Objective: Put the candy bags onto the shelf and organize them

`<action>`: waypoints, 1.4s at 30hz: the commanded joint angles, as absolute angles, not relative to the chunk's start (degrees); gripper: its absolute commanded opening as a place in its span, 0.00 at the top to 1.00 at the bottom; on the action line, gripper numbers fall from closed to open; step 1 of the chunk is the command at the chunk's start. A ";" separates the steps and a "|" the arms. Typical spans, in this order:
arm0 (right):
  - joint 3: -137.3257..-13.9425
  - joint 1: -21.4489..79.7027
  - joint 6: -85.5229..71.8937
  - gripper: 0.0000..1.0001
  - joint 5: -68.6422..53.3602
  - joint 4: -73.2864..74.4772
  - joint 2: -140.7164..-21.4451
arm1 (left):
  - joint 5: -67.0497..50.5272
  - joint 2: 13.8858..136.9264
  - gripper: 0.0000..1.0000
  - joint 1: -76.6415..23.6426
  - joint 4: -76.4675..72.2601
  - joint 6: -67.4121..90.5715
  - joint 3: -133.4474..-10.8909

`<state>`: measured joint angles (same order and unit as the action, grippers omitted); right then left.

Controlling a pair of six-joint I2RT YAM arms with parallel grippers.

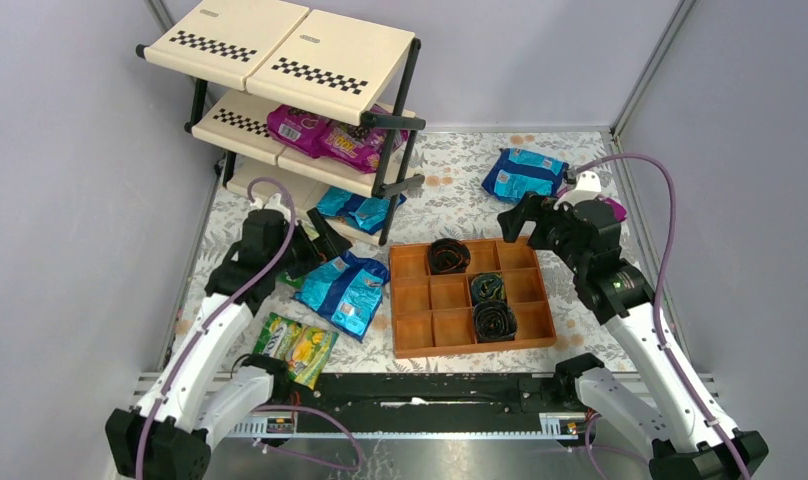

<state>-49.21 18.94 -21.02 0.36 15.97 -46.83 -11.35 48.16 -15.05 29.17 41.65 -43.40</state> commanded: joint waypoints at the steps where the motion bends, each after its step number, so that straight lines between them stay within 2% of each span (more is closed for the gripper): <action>1: -47.85 18.70 -19.80 0.00 -2.98 13.24 -45.77 | -9.00 54.15 0.01 -13.28 33.38 42.09 -47.67; 5: -45.75 18.70 -18.05 0.00 -3.13 12.58 -44.13 | -8.53 60.15 0.01 -7.57 37.87 43.10 -50.07; 10: -44.15 18.69 -16.36 0.00 -2.46 13.70 -43.34 | -10.98 62.99 0.01 -0.18 39.95 49.88 -45.51; 13: -43.43 18.71 -15.52 0.00 -2.12 13.83 -42.71 | -3.89 59.42 0.01 1.10 43.49 56.17 -42.78; 16: -42.41 18.71 -14.98 0.00 -1.98 12.40 -42.24 | -1.64 53.29 0.01 1.14 44.41 63.06 -37.77; 22: -41.84 18.67 -14.90 0.00 -4.35 10.24 -43.75 | -6.87 43.54 0.01 0.88 39.06 67.87 -28.95; 26: -40.91 18.67 -15.19 0.00 -5.03 9.05 -44.63 | -10.40 44.19 0.01 0.23 37.27 67.65 -26.74; 29: -40.40 18.72 -15.30 0.00 -5.01 8.50 -44.77 | -14.10 47.48 0.01 -3.72 31.32 67.88 -24.72; 36: -39.97 18.68 -15.03 0.00 -4.06 8.49 -44.00 | -7.97 56.76 0.01 -19.46 21.24 74.26 -25.29; 42: -40.49 18.68 -14.85 0.00 -4.13 9.02 -44.12 | -3.57 58.53 0.02 -23.36 11.41 78.80 -19.73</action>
<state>-39.99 18.94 -16.03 -4.12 10.85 -44.69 -8.38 58.26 -22.37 20.80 73.73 -22.74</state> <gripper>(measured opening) 0.995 0.985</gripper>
